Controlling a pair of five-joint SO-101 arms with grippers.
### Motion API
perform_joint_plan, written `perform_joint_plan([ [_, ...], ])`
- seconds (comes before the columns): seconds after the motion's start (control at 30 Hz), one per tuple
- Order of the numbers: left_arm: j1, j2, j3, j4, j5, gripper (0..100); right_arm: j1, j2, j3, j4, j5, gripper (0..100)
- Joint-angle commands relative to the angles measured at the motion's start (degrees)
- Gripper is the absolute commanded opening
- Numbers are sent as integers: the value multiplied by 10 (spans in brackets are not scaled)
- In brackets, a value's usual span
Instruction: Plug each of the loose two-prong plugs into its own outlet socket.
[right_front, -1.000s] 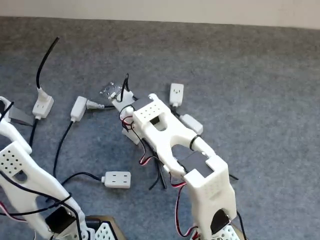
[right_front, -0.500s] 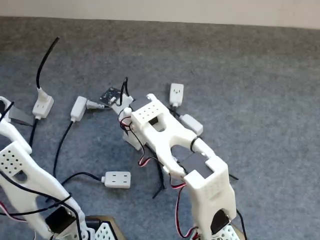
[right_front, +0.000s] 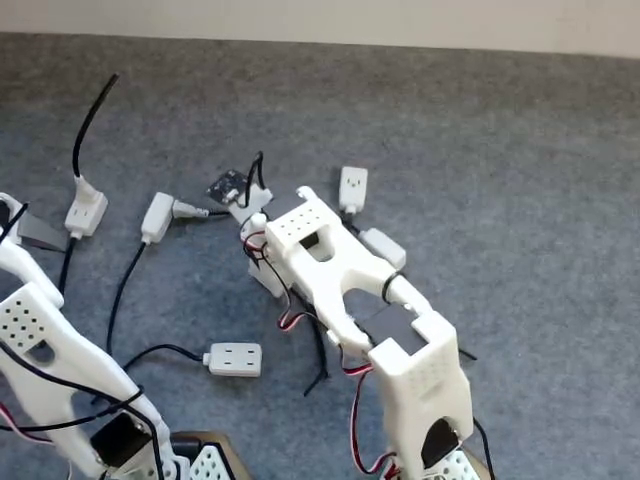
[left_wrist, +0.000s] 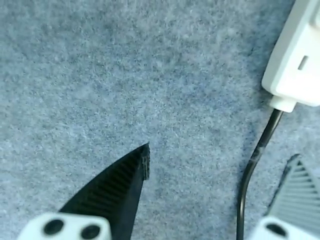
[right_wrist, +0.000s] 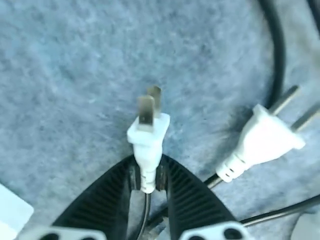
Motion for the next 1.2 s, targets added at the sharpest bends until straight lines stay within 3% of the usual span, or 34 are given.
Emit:
perform_joint_plan([
  [0.0, 19, -15, -22, 25, -1, 396, 1, -60, -7, -8, -33, 5],
  [0.1, 25, -50, -1, 27, 0, 396, -1, -144, 58, -55, -42, 5],
  [0.3, 61, -201, 191, 27, -4, 400, -62, -382, 373, -309, -37, 5],
  [0.47, 100, -356, 349, 5, -6, 402, -103, -538, 491, -356, -37, 5],
  [0.67, 141, -528, 560, -126, -6, 402, -144, -581, 515, -369, -39, 5],
  [0.93, 173, -799, 934, -443, 8, 402, -162, -581, 566, -432, -40, 5],
  [1.17, 218, -1003, 1027, -462, 62, 402, -163, -581, 567, -433, -43, 5],
])
